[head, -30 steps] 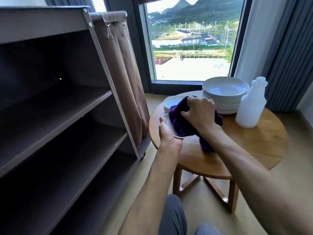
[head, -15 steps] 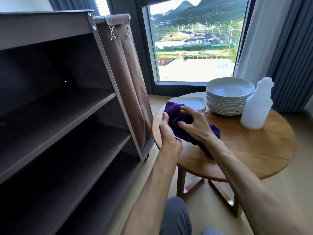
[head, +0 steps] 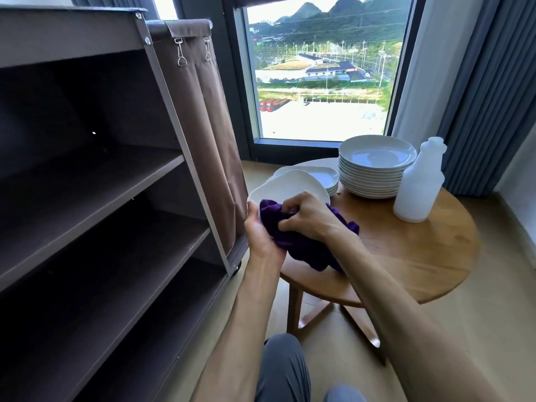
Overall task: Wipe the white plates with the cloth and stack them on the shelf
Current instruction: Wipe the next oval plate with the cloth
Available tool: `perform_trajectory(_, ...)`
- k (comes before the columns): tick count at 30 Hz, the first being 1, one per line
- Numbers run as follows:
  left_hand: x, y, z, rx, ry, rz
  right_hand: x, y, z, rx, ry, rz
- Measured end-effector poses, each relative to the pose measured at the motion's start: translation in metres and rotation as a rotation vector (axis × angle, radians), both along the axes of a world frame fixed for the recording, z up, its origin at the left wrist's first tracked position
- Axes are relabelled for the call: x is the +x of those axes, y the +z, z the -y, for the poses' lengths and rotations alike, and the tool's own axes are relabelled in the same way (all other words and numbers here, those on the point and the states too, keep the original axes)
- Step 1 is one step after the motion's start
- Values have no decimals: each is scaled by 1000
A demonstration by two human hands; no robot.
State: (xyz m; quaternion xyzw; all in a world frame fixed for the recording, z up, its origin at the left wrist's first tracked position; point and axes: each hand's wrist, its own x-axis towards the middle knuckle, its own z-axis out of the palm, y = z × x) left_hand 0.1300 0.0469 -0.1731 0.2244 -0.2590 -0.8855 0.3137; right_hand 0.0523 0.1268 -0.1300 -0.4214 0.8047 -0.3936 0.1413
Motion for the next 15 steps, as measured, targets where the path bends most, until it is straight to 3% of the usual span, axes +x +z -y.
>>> perform_trajectory(4,1,4,-9,-42,18,21,-15,-4,-12,171,-108,128)
perform_trajectory(9,1,-1,-14,-251,32,51,-48,-15,-21,214,-527,-74)
perform_trajectory(15,1,3,-31,-297,23,89,-54,-11,-11,-10,-612,-220)
